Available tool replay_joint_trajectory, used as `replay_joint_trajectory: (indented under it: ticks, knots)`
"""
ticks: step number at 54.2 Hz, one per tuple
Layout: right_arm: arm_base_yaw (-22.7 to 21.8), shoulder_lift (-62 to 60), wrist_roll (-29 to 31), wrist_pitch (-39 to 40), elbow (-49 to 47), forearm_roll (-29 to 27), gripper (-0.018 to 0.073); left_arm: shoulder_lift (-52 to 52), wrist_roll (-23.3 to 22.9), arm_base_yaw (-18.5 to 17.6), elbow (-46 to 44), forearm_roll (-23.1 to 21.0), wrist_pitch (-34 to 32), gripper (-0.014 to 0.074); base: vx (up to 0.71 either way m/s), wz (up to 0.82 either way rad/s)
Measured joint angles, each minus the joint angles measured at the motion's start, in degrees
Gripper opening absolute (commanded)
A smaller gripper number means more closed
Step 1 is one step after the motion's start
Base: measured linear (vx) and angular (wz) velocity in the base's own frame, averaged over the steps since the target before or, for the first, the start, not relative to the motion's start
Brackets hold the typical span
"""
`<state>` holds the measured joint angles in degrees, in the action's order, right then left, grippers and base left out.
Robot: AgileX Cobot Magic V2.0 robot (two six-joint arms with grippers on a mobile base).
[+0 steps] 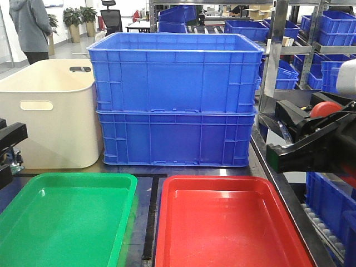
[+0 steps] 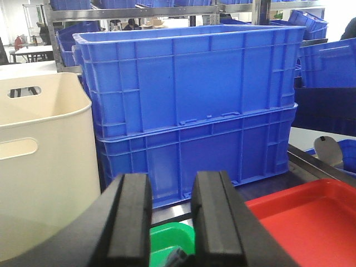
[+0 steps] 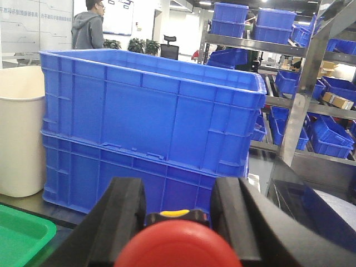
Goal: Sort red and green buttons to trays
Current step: 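Lower the green button into the green tray and red into red tray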
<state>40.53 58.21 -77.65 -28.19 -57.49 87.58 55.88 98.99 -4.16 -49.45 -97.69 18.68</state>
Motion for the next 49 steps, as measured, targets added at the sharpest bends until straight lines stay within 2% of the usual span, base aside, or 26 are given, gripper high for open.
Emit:
replay_joint_trajectory:
  ticks: [7,15,23,30,34,49]
  knots:
    - [0.00,2.63,0.00,5.72,0.00,0.49,-0.0009,0.29,0.00,0.00,0.00,0.00,0.39,0.0000,0.00,0.00]
    - [0.00,11.06,-0.62,11.98,0.00,5.68,-0.0009,4.61,0.00,0.00,0.00,0.00,0.85,0.0000,0.00,0.00]
    - [0.00,18.10,-7.64,12.38,0.00,9.12,-0.0008,12.55,0.00,0.00,0.00,0.00,0.97,0.0000,0.00,0.00]
    - [-0.15,22.96,-16.20,12.98,0.00,10.29,-0.0008,19.10,1.58,0.00,-1.75,0.00,0.97,0.0000,0.00,0.00]
    - [-1.36,25.39,-19.14,13.60,0.00,10.52,-0.0008,22.35,3.20,0.00,-4.27,0.00,1.74,0.0000,0.00,0.00]
    - [-8.02,27.35,-21.42,15.28,0.00,10.77,-0.0008,28.90,4.08,0.00,-8.02,0.00,3.05,0.0000,0.00,0.00]
